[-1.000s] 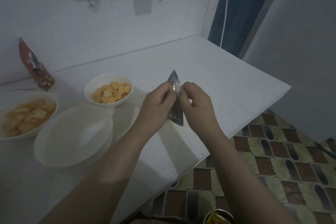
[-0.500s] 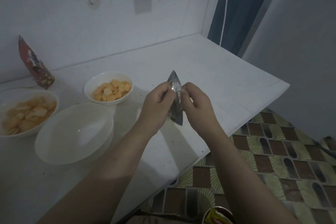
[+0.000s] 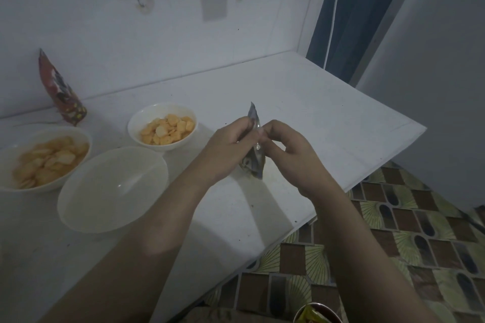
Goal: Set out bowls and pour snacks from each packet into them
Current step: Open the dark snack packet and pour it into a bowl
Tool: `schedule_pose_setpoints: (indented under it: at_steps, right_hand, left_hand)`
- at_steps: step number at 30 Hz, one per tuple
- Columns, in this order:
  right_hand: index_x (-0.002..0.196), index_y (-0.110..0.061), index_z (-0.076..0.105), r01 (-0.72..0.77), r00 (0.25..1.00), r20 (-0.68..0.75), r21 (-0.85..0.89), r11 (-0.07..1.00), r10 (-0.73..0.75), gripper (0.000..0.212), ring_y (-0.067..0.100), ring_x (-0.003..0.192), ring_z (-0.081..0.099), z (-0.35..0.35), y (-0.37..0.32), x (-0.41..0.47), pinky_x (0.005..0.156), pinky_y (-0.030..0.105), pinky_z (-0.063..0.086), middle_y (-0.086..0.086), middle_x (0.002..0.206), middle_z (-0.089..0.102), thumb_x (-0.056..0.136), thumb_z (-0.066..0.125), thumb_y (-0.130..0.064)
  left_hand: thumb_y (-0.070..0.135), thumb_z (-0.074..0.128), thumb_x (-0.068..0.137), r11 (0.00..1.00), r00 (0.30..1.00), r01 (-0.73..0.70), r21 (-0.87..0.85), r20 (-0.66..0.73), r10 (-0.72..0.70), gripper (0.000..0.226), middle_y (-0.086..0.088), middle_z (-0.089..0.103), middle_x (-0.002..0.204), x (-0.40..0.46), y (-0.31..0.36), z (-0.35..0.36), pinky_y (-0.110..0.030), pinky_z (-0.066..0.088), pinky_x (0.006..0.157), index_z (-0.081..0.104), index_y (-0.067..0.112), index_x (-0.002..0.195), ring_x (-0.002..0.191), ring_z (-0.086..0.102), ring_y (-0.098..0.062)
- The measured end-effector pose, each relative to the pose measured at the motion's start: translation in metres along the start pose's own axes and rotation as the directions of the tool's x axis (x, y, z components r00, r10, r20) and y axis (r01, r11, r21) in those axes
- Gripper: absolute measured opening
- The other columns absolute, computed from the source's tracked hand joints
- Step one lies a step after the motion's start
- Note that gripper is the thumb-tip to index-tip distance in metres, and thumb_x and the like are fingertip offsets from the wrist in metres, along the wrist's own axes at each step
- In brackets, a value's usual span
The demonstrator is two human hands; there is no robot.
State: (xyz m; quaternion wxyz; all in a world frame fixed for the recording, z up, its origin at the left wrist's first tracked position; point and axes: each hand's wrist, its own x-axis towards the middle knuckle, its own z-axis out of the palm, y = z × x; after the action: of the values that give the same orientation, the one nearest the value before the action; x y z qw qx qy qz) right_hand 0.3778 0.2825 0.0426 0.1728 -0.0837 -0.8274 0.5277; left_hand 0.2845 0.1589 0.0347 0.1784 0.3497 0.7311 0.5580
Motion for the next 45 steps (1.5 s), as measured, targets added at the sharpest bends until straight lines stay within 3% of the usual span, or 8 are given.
schedule_pose_setpoints:
  at_steps: [9, 14, 19, 26, 30, 34, 40, 45]
  right_hand:
    - [0.081, -0.008, 0.055, 0.000, 0.999, -0.052, -0.021, 1.000, -0.001, 0.018, 0.019, 0.078, 0.057, 0.006, -0.002, 0.002, 0.067, 0.021, 0.043, -0.003, 0.079, 0.061, 0.097, 0.049, -0.013]
    - [0.079, -0.002, 0.050, 0.055, 0.997, -0.046, -0.232, 0.971, -0.067, 0.025, 0.014, 0.069, 0.046, 0.004, -0.007, 0.011, 0.061, 0.023, 0.036, 0.008, 0.076, 0.054, 0.098, 0.045, -0.017]
    - [0.063, -0.018, 0.030, 0.062, 0.996, -0.024, -0.459, 0.886, -0.082, 0.037, 0.009, 0.054, 0.033, 0.000, -0.019, 0.021, 0.052, 0.026, 0.028, -0.004, 0.057, 0.038, 0.096, 0.045, -0.018]
    - [0.059, -0.018, 0.027, -0.004, 0.970, -0.237, -0.270, 0.963, -0.062, 0.039, 0.008, 0.050, 0.029, 0.009, -0.009, 0.021, 0.046, 0.020, 0.026, -0.006, 0.052, 0.031, 0.090, 0.049, -0.008]
    - [0.058, -0.017, 0.028, -0.024, 0.964, -0.267, -0.097, 0.995, -0.003, 0.040, 0.003, 0.045, 0.033, 0.004, -0.008, 0.020, 0.044, 0.013, 0.027, -0.010, 0.045, 0.036, 0.090, 0.049, -0.006]
    - [0.057, -0.018, 0.030, -0.020, 0.953, -0.302, 0.029, 0.999, 0.028, 0.039, 0.004, 0.049, 0.030, 0.005, -0.004, 0.017, 0.045, 0.013, 0.025, -0.011, 0.047, 0.033, 0.088, 0.048, -0.003]
    - [0.072, -0.010, 0.050, -0.129, 0.990, -0.035, 0.187, 0.974, 0.137, 0.023, 0.023, 0.068, 0.052, -0.010, 0.002, 0.021, 0.067, 0.046, 0.051, 0.005, 0.069, 0.052, 0.093, 0.044, -0.013]
    - [0.083, 0.003, 0.049, -0.134, 0.991, 0.040, 0.120, 0.984, 0.130, 0.023, 0.026, 0.068, 0.055, -0.013, 0.003, 0.026, 0.066, 0.041, 0.047, 0.020, 0.075, 0.056, 0.098, 0.041, -0.012]
  left_hand:
    - [0.034, 0.046, 0.095, 0.994, 0.994, -0.101, -0.044, -0.046, 0.099, 0.025, -0.012, 0.054, 0.071, 0.000, -0.001, 0.002, -0.045, 0.046, 0.069, 0.053, 0.017, 0.078, 0.069, 0.054, -0.026]
    - [0.031, 0.044, 0.098, 0.996, 0.995, -0.089, -0.031, -0.049, 0.088, 0.030, 0.007, 0.048, 0.065, 0.007, 0.004, 0.002, -0.040, 0.043, 0.069, 0.047, 0.029, 0.067, 0.067, 0.047, -0.014]
    - [0.040, 0.045, 0.087, 0.991, 0.991, -0.086, -0.104, -0.113, 0.075, 0.030, -0.004, 0.041, 0.068, 0.015, 0.002, 0.006, -0.060, 0.048, 0.074, 0.042, 0.015, 0.069, 0.068, 0.042, -0.021]
    - [0.037, 0.046, 0.084, 0.982, 0.982, -0.090, -0.169, -0.182, 0.059, 0.034, -0.025, 0.040, 0.073, 0.025, -0.002, 0.018, -0.058, 0.047, 0.072, 0.043, 0.005, 0.073, 0.070, 0.041, -0.022]
    - [0.036, 0.046, 0.081, 0.978, 0.982, -0.093, -0.186, -0.181, 0.059, 0.034, -0.013, 0.037, 0.069, 0.029, 0.001, 0.025, -0.038, 0.035, 0.065, 0.039, 0.004, 0.071, 0.067, 0.037, -0.020]
    - [0.032, 0.047, 0.080, 0.972, 0.983, -0.088, -0.216, -0.178, 0.050, 0.034, -0.017, 0.038, 0.068, 0.032, -0.003, 0.031, -0.038, 0.035, 0.065, 0.040, 0.001, 0.071, 0.066, 0.037, -0.021]
    - [0.019, 0.045, 0.086, 0.937, 0.991, -0.018, -0.348, -0.133, -0.030, 0.027, 0.008, 0.040, 0.057, 0.031, -0.004, 0.028, -0.039, 0.033, 0.069, 0.042, 0.019, 0.060, 0.057, 0.039, -0.013]
    - [0.040, 0.055, 0.090, 0.978, 0.999, 0.015, -0.207, -0.031, -0.022, 0.033, 0.012, 0.044, 0.059, 0.029, -0.002, 0.019, -0.036, 0.041, 0.070, 0.041, 0.022, 0.066, 0.058, 0.045, -0.009]
